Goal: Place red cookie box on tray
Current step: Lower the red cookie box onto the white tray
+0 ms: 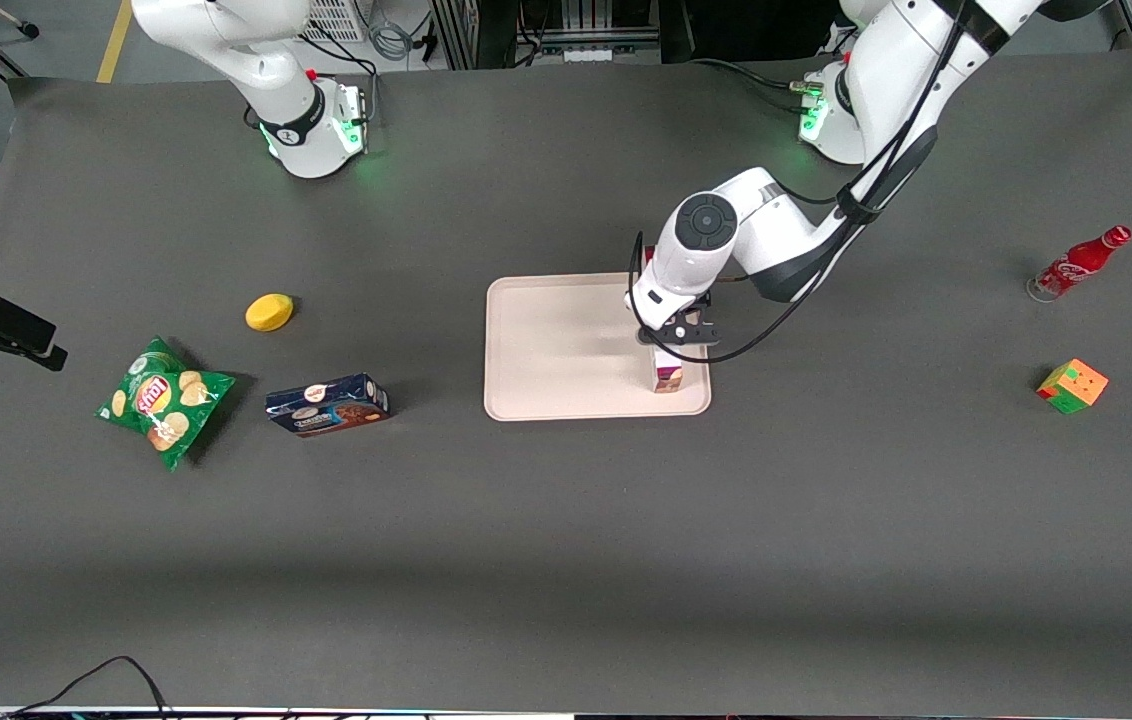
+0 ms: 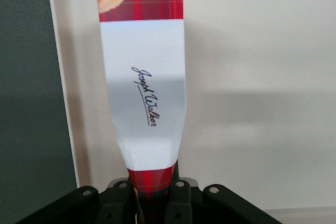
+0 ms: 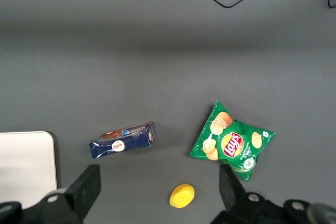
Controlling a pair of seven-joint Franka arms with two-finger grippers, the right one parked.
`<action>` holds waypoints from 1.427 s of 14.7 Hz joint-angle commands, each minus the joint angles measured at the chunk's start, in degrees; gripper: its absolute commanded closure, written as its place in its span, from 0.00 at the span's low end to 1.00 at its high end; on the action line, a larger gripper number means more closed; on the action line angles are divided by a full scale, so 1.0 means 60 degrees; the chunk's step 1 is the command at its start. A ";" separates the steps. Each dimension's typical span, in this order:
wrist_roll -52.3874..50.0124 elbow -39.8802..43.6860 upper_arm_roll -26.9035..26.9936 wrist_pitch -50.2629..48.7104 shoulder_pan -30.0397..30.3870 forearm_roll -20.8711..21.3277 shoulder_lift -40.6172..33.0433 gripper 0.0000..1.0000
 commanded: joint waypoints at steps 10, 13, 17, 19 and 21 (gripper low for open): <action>-0.0254 0.0747 0.0249 -0.0127 -0.0105 0.0473 0.0589 0.00; -0.0254 0.0790 0.0249 -0.0141 -0.0090 0.0473 0.0545 0.00; -0.0079 0.1563 0.0191 -0.1525 -0.0046 0.0473 0.0180 0.00; 0.0665 0.2166 0.0103 -0.3181 0.0027 0.0415 -0.0360 0.00; 0.1399 0.2474 0.0102 -0.4019 0.0100 0.0167 -0.1150 0.00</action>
